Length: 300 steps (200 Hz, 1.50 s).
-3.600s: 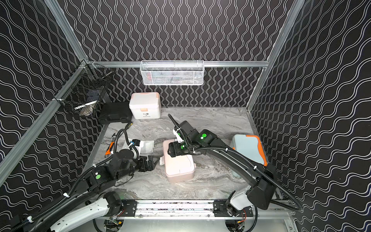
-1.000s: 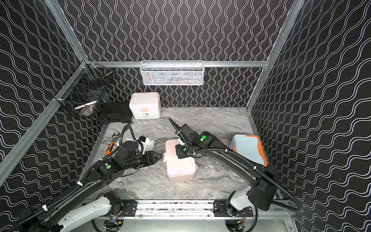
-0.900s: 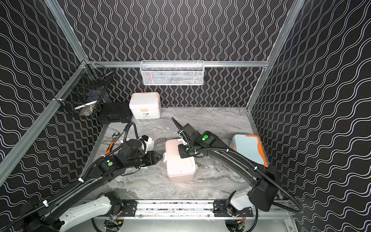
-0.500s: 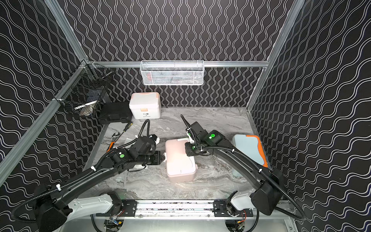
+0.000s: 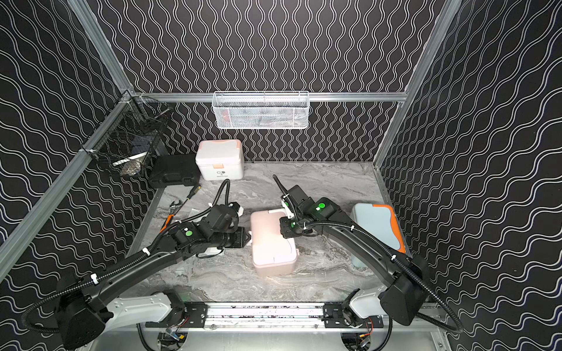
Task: Open first aid kits and take out gauze
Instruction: Fasten the fastener of the first aid kit.
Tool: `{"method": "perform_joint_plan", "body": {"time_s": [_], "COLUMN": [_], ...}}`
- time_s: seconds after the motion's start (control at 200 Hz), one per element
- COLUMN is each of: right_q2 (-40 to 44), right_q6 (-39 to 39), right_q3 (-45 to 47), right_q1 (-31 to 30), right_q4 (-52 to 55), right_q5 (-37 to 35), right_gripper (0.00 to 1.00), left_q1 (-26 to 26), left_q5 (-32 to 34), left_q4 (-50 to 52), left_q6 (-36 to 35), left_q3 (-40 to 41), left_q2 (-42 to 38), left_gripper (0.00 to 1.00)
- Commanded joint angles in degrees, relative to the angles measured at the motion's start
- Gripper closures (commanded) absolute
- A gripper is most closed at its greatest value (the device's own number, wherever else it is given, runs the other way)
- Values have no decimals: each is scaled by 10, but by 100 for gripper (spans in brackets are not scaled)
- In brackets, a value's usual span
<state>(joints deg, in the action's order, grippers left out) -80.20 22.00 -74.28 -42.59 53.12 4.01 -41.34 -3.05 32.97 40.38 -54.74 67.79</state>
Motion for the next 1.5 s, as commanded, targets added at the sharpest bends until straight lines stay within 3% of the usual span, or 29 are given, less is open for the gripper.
{"method": "perform_joint_plan", "body": {"time_s": [0.0,0.37,0.48,0.656,0.826,1.051,1.496], "right_q2": [-3,0,4,11,15,20,22], "right_q6": [-1,0,1,2,4,6,9], "right_q3": [-6,-1,-3,-10,-4,21,54], "right_q1": [0,0,0,0,6,13,14], "right_q4": [7,5,6,9,14,6,-16], "right_q5": [9,17,18,15,-1,11,35], "right_gripper": [64,64,63,56,43,42,44], "left_q1": [-1,-1,-1,-1,-1,-1,-1], "left_q5": [3,-2,-8,1,-18,-52,-87], "left_q4": [-14,-46,-55,-36,-50,-91,-161], "left_q6": [-5,6,14,16,23,28,41], "left_q3": [10,40,45,33,34,42,49], "left_q2": [3,9,-3,-38,-51,-21,36], "left_gripper": [73,74,70,56,36,17,16]}}
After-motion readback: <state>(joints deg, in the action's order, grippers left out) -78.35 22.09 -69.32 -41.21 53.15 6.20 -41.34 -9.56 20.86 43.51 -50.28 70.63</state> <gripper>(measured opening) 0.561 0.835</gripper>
